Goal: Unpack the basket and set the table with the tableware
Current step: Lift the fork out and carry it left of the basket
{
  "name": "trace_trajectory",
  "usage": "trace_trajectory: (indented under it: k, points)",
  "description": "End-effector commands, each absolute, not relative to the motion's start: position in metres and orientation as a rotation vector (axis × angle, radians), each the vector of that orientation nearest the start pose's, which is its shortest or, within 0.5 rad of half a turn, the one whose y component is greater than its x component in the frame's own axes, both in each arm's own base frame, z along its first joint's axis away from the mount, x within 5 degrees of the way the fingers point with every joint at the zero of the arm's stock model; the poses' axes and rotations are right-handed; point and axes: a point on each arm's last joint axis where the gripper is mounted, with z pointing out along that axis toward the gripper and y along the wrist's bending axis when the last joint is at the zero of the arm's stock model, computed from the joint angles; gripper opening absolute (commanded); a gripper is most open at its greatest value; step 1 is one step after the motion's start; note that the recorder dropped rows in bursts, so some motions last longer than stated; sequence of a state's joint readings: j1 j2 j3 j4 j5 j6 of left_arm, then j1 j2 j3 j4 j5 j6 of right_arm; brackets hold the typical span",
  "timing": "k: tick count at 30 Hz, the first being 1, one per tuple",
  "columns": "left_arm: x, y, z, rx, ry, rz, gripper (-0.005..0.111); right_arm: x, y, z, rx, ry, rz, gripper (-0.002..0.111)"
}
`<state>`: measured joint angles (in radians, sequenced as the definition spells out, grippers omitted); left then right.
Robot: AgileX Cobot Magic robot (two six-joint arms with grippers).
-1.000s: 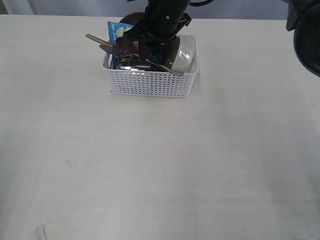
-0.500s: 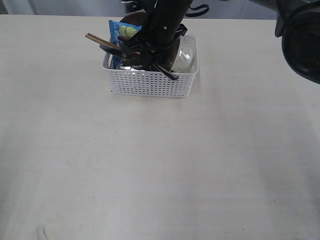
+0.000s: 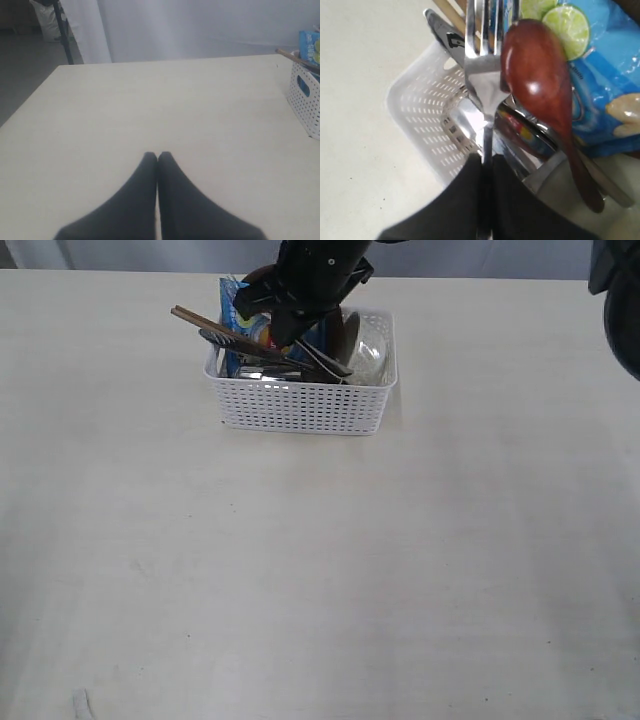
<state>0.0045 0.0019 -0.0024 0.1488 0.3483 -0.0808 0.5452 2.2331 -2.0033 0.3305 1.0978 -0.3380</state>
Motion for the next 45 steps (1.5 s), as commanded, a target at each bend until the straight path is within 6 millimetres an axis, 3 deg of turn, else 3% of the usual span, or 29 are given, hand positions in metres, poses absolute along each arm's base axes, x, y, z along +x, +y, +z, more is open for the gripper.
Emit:
trace_trajectory:
  k: [1,6,17,23,27,33,40,45]
  points:
    - [0.053,0.005,0.182,0.022,1.826,0.088,0.0,0.396,0.271,0.248,-1.09,2.561,0.533,-0.001]
    - [0.053,0.005,0.182,0.022,1.826,0.088,0.0,0.386,0.275,0.267,-1.12,2.501,0.675,-0.001]
    - [0.053,0.005,0.182,0.022,1.826,0.088,0.0,0.36,0.277,0.316,-1.01,2.492,0.745,-0.001]
    - [0.053,0.005,0.182,0.022,1.826,0.088,0.0,0.319,0.311,0.331,-1.025,2.51,0.696,-0.001]
    - [0.053,0.005,0.182,0.022,1.826,0.088,0.0,0.296,0.347,0.308,-1.032,2.549,0.533,-0.001]
    - [0.053,0.005,0.182,0.022,1.826,0.088,0.0,0.287,0.384,0.258,-0.921,2.639,0.446,-0.001]
    - [0.053,0.005,0.182,0.022,1.826,0.088,0.0,0.296,0.397,0.205,-0.662,2.81,0.435,-0.001]
    - [0.053,0.005,0.182,0.022,1.826,0.088,0.0,0.278,0.414,0.185,-0.587,2.849,0.373,-0.001]
